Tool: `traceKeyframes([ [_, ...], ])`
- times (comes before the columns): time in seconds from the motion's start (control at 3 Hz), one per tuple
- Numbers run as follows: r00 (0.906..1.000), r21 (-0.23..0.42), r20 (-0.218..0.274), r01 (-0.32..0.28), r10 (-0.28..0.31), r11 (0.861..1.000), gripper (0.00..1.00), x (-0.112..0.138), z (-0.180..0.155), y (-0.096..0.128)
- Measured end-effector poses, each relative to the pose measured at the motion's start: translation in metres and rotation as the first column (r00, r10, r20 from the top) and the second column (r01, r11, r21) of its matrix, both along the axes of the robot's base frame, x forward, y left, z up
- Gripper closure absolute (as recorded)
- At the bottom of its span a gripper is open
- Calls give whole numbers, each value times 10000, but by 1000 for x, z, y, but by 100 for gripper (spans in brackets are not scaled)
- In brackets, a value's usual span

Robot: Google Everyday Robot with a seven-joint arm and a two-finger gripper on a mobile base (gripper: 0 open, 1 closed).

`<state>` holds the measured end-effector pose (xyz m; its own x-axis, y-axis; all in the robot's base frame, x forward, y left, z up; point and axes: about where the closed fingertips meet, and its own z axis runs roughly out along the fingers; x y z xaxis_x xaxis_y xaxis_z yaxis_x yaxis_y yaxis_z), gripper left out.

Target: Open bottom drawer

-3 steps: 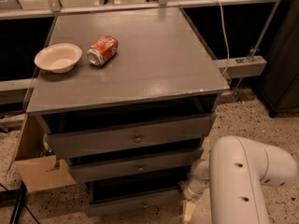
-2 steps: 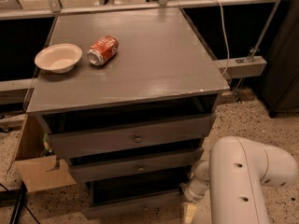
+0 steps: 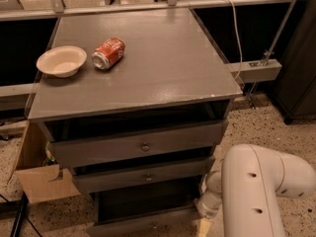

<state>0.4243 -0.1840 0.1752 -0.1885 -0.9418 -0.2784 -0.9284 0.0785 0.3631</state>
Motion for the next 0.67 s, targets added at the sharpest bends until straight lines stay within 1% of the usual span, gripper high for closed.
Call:
traceKeyframes([
  [0.33,9978,-177,-652,115,-126,9998,0,-18,3,-4],
  [0.67,9957,-241,-905,169,-190,9996,0,-25,5,-6],
])
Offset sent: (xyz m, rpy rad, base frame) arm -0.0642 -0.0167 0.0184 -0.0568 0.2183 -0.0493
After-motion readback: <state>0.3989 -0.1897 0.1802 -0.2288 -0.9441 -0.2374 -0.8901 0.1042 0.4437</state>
